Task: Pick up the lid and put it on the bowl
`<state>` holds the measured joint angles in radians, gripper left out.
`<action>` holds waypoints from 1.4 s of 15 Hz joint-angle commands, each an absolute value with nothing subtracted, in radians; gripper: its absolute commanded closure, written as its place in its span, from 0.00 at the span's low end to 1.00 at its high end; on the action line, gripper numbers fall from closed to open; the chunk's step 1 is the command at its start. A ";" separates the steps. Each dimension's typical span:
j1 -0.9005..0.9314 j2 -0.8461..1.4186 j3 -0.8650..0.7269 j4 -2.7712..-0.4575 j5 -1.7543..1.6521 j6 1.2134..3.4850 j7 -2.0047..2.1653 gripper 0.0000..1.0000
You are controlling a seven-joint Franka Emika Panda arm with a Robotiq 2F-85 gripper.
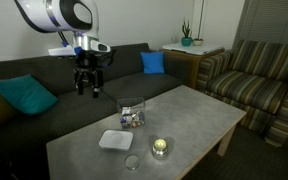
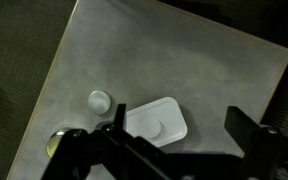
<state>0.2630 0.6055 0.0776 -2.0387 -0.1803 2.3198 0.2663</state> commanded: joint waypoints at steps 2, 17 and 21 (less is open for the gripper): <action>0.272 0.827 0.046 -1.841 -0.207 2.333 0.206 0.00; 0.221 1.069 0.056 -1.645 -0.194 2.422 -0.006 0.00; 0.177 1.141 0.080 -1.595 -0.167 2.523 -0.054 0.00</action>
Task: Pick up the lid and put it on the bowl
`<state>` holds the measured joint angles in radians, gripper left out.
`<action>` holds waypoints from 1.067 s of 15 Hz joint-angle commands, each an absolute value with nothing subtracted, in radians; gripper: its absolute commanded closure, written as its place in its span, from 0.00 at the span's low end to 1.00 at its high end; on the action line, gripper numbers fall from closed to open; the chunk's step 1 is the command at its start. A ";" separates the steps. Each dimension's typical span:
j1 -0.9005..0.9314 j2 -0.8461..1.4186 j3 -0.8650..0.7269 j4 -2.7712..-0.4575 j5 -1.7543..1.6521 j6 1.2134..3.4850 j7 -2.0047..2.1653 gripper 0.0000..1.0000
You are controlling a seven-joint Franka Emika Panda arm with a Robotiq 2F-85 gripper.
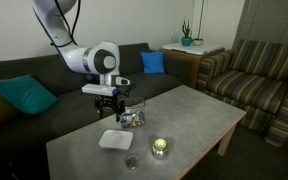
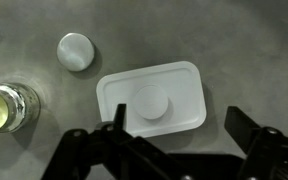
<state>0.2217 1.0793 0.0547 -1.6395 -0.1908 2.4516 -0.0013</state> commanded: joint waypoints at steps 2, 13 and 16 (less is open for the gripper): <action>0.155 1.176 0.091 -1.573 -0.155 2.556 -0.077 0.00; 0.136 1.328 0.103 -1.451 -0.148 2.599 -0.115 0.00; 0.134 1.380 0.106 -1.406 -0.144 2.589 -0.119 0.00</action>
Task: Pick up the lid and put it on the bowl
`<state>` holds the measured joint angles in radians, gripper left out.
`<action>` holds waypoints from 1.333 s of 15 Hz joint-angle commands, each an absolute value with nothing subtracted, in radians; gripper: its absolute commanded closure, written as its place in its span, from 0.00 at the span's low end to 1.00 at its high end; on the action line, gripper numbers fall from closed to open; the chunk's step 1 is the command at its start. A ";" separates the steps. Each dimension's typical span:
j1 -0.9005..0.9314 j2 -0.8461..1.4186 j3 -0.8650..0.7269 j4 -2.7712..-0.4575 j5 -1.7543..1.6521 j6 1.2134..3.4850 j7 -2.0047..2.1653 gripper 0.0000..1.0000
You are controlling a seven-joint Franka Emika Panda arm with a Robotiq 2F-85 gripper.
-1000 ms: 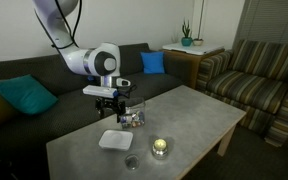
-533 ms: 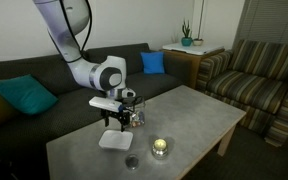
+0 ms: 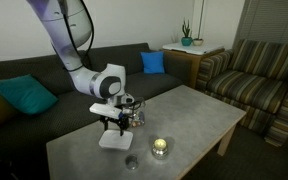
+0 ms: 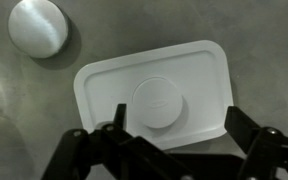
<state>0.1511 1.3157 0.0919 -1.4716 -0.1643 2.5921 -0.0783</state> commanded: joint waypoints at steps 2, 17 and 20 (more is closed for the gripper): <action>0.132 1.411 0.107 -1.377 -0.143 2.592 -0.119 0.00; 0.109 1.474 0.114 -1.292 -0.154 2.622 -0.194 0.58; 0.111 1.445 0.110 -1.330 -0.166 2.639 -0.175 0.71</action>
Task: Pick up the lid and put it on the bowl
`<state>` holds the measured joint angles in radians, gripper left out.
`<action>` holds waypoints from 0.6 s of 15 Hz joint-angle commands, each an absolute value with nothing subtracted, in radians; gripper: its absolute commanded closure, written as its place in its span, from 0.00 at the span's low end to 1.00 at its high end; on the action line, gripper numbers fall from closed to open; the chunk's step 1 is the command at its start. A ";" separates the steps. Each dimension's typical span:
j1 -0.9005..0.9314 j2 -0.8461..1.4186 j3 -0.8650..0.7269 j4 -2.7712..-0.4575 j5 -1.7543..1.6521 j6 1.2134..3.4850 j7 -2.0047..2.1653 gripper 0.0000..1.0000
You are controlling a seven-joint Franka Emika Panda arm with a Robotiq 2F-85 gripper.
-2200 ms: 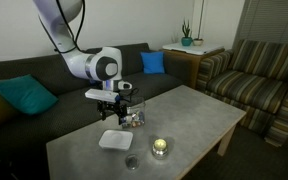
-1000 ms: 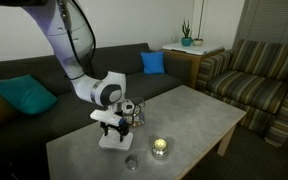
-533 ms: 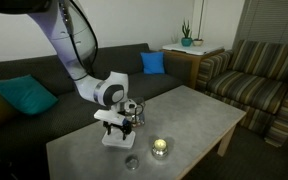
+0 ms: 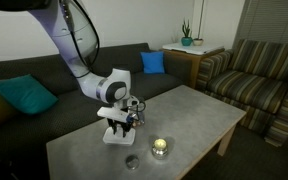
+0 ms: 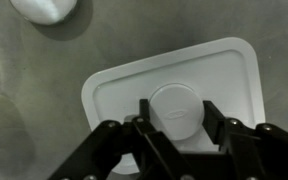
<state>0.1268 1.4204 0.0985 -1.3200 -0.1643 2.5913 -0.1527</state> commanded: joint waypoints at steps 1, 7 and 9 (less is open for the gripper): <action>0.114 1.427 0.104 -1.351 -0.169 2.645 -0.170 0.71; 0.163 1.321 0.023 -1.494 -0.220 2.721 -0.115 0.71; 0.192 1.278 -0.023 -1.559 -0.230 2.754 -0.088 0.71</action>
